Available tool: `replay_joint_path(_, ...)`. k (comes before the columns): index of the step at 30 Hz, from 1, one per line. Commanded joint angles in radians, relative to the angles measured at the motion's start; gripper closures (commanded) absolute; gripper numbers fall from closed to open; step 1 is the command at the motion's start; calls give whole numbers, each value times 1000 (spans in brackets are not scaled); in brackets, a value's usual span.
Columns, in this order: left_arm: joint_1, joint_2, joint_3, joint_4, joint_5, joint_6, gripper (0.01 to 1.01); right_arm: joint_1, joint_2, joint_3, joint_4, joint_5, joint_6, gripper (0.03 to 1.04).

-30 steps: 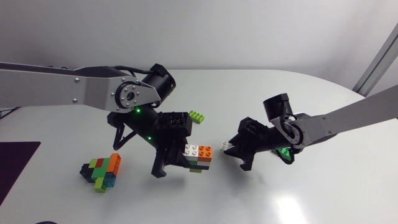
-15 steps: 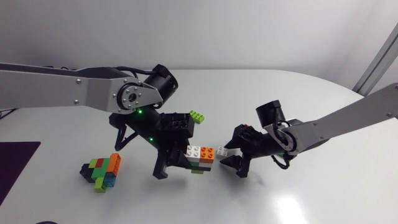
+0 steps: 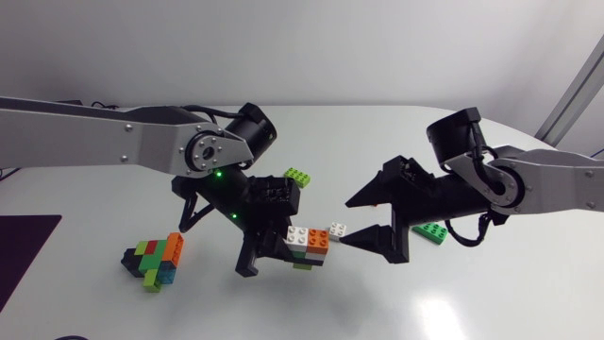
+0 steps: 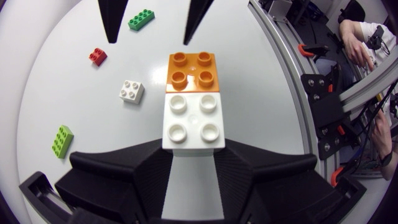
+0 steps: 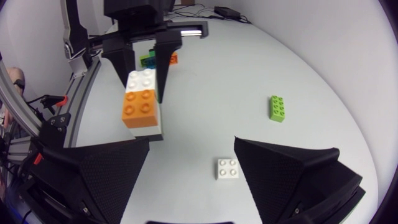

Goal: Separate the duplo bricks

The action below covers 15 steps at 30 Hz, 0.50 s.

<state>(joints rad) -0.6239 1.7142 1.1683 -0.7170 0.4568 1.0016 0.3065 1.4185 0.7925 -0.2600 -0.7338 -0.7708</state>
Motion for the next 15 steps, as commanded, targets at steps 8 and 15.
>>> replay_joint_path(8, -11, 36, -1, 24, -3, -6, 675, 97, -79, 7, -50, -10, 42, 70)
replay_joint_path(15, -27, 42, 8, 30, -3, -14, 675, 140, -82, -9, -48, -4, 57, 166)
